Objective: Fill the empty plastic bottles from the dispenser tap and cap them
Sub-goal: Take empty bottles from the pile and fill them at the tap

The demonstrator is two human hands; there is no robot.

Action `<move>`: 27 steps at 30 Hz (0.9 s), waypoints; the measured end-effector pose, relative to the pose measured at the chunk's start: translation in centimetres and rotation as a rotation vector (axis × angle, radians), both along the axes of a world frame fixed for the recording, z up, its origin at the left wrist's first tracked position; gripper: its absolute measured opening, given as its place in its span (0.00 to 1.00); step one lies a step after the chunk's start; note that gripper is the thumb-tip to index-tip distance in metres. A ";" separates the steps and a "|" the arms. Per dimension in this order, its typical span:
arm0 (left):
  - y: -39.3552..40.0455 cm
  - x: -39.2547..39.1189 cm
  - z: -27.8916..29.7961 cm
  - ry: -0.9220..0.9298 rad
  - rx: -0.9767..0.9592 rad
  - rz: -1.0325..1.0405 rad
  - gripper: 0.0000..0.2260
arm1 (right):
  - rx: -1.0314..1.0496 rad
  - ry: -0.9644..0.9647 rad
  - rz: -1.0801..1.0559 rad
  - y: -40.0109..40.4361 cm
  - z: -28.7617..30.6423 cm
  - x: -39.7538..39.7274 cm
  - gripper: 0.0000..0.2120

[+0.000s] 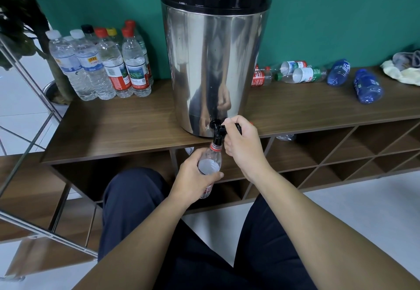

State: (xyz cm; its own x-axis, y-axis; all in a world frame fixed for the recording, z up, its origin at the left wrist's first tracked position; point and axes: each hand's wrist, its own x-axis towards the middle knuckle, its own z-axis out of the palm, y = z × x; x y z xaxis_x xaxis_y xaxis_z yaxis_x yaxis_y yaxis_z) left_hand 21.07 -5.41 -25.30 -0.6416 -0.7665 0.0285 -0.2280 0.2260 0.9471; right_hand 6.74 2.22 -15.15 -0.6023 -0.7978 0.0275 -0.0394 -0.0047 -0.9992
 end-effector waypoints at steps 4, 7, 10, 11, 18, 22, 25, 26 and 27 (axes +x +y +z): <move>0.0 0.0 -0.1 0.002 -0.002 0.004 0.31 | -0.004 -0.006 -0.006 0.0 -0.1 0.0 0.11; -0.1 0.0 -0.1 0.003 0.005 0.003 0.31 | -0.006 -0.010 -0.008 -0.1 -0.1 0.0 0.11; -0.1 0.0 -0.2 0.011 0.004 0.003 0.31 | -0.007 -0.008 -0.006 -0.1 -0.1 0.0 0.11; 0.0 0.0 -0.1 0.011 0.006 0.002 0.31 | -0.007 -0.006 -0.006 -0.1 -0.1 0.0 0.11; 0.1 0.0 0.1 0.002 0.007 0.010 0.30 | -0.016 -0.021 -0.004 0.0 0.0 0.2 0.11; 0.1 0.0 0.1 -0.005 0.010 0.010 0.30 | -0.013 -0.028 -0.009 0.0 0.0 0.1 0.11; 0.1 0.0 0.1 0.006 0.010 0.005 0.30 | -0.017 -0.034 -0.010 -0.1 0.0 0.2 0.11; 0.1 0.0 0.1 0.011 0.010 0.006 0.29 | -0.018 -0.035 -0.010 -0.1 0.1 0.2 0.11; 0.0 0.0 0.0 0.016 0.009 0.006 0.29 | -0.019 -0.035 -0.010 0.0 0.1 0.2 0.11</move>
State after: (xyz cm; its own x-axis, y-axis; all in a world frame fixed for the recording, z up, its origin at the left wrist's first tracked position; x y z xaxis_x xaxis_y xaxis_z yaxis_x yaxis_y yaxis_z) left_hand 21.04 -5.36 -25.26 -0.6363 -0.7708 0.0315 -0.2146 0.2161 0.9525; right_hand 6.94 2.18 -15.09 -0.6111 -0.7913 0.0210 -0.0044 -0.0231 -0.9997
